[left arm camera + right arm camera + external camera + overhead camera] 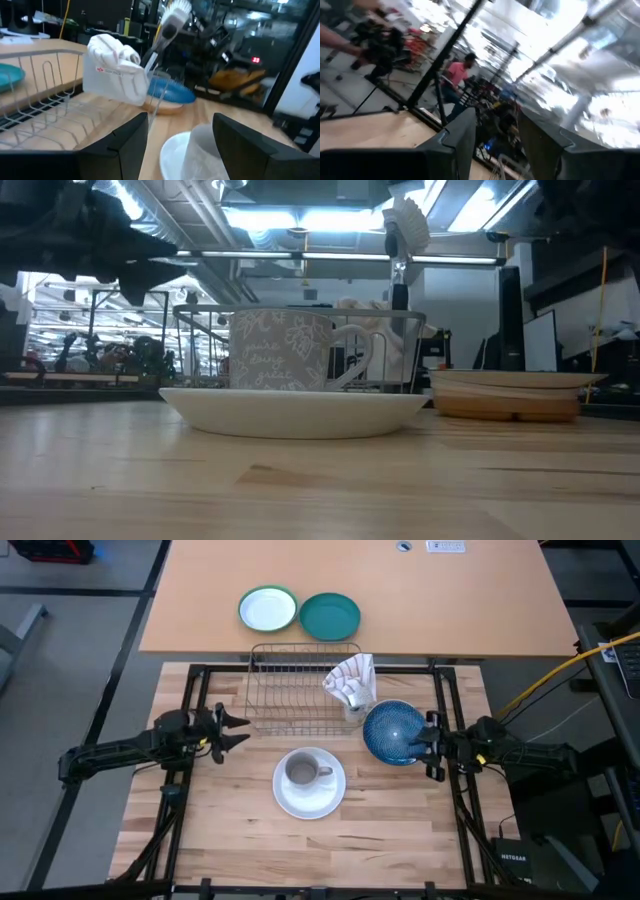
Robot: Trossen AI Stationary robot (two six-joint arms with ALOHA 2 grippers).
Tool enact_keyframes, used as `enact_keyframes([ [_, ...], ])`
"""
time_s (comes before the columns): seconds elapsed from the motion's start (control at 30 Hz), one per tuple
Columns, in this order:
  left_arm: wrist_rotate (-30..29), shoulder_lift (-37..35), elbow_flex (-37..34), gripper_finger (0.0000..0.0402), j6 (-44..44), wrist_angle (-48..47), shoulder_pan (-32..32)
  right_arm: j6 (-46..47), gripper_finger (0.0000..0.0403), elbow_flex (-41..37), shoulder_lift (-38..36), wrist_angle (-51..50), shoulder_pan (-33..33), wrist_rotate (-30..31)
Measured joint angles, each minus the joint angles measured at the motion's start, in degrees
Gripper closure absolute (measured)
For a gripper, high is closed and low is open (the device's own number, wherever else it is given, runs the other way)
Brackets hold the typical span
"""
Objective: Sort dishes
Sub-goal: Put the blue patterned plate in the dish rack
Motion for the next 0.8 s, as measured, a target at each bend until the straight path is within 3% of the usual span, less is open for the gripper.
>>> enact_keyframes([
  [0.13, -0.28, -0.01, 0.07, 0.0189, -2.57, 1.66, 0.0, 9.73, 0.0251, 1.93, 1.42, -2.99, 0.0, 8.56],
  [0.3, -0.43, 0.06, 0.07, 0.0189, -7.83, 1.37, -0.01, 10.43, 0.0251, 7.94, 5.69, -9.72, 0.0, 5.8],
  [0.6, -0.45, 0.06, 0.11, 0.0189, -8.43, 1.09, 0.0, 8.75, 0.0251, 25.98, 20.98, -45.19, 0.02, 4.83],
  [0.8, -0.46, 0.06, 0.13, 0.0189, -7.57, 1.1, -0.02, 13.82, 0.0251, 31.35, 34.42, -57.21, 0.04, 4.78],
])
